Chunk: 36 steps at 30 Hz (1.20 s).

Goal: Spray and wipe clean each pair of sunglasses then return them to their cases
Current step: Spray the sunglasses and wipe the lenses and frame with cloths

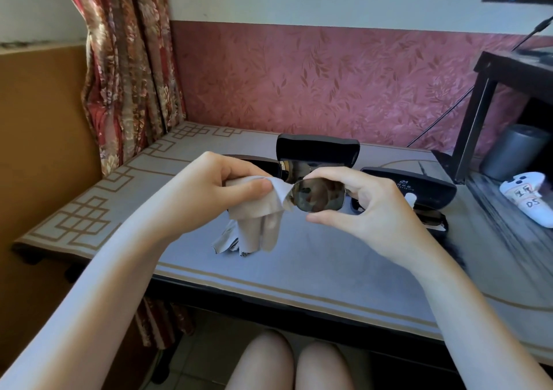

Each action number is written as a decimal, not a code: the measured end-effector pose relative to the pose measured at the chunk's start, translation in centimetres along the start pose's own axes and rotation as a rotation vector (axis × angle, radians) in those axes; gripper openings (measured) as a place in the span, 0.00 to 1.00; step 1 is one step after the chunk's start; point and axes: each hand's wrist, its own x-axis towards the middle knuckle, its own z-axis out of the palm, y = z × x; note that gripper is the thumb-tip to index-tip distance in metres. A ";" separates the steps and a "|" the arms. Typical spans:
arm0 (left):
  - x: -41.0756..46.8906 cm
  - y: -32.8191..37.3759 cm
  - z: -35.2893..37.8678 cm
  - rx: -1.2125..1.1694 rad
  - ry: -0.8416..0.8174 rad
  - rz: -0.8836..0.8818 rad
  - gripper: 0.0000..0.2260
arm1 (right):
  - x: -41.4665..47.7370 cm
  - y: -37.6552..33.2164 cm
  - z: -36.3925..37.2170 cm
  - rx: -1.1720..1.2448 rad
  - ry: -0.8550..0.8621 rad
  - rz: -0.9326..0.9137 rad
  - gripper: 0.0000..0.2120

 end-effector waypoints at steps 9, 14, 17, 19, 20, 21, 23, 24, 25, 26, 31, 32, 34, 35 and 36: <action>0.1 0.2 0.2 -0.046 0.030 -0.096 0.04 | 0.2 -0.1 -0.1 0.008 -0.013 -0.040 0.19; 0.1 0.0 0.7 -0.031 0.068 -0.088 0.04 | 0.0 0.2 0.0 -0.015 0.004 -0.050 0.19; 0.0 0.0 0.8 -0.029 0.065 -0.075 0.05 | -0.1 0.1 -0.2 -0.033 -0.003 -0.049 0.19; 0.0 0.1 0.8 -0.029 0.063 -0.069 0.05 | -0.1 0.1 -0.2 -0.053 0.005 -0.040 0.18; 0.0 0.1 0.8 -0.030 0.066 -0.066 0.06 | -0.1 0.1 -0.1 -0.071 0.010 -0.029 0.18; 0.0 0.1 0.8 -0.030 0.070 -0.062 0.07 | -0.1 0.1 -0.1 -0.092 0.014 -0.014 0.18; 0.0 0.1 0.8 -0.028 0.072 -0.061 0.07 | 0.0 0.1 0.0 -0.132 0.012 0.011 0.19; 0.0 0.1 0.8 -0.023 0.070 -0.061 0.07 | 0.0 0.1 0.0 -0.128 0.012 0.008 0.18; 0.0 0.0 0.8 -0.017 0.067 -0.059 0.08 | 0.0 0.2 0.0 -0.098 0.016 -0.008 0.17; 0.0 0.1 0.9 -0.012 0.065 -0.057 0.08 | -0.1 0.1 0.0 -0.057 0.021 -0.025 0.18; 0.1 0.3 0.8 -0.041 0.055 -0.070 0.06 | -0.3 0.3 0.0 -0.063 0.036 -0.011 0.18; 0.0 0.3 0.7 -0.045 0.039 -0.077 0.05 | -0.3 0.3 0.0 -0.083 0.035 0.003 0.18; 0.0 0.4 0.7 -0.047 0.010 -0.088 0.04 | -0.4 0.2 0.0 -0.088 0.035 0.014 0.18; 0.0 0.4 0.6 -0.045 0.004 -0.091 0.04 | -0.4 0.0 0.0 -0.102 0.036 0.020 0.18; 0.0 0.4 0.6 -0.042 0.005 -0.092 0.04 | -0.4 -0.1 0.0 -0.124 0.034 0.027 0.18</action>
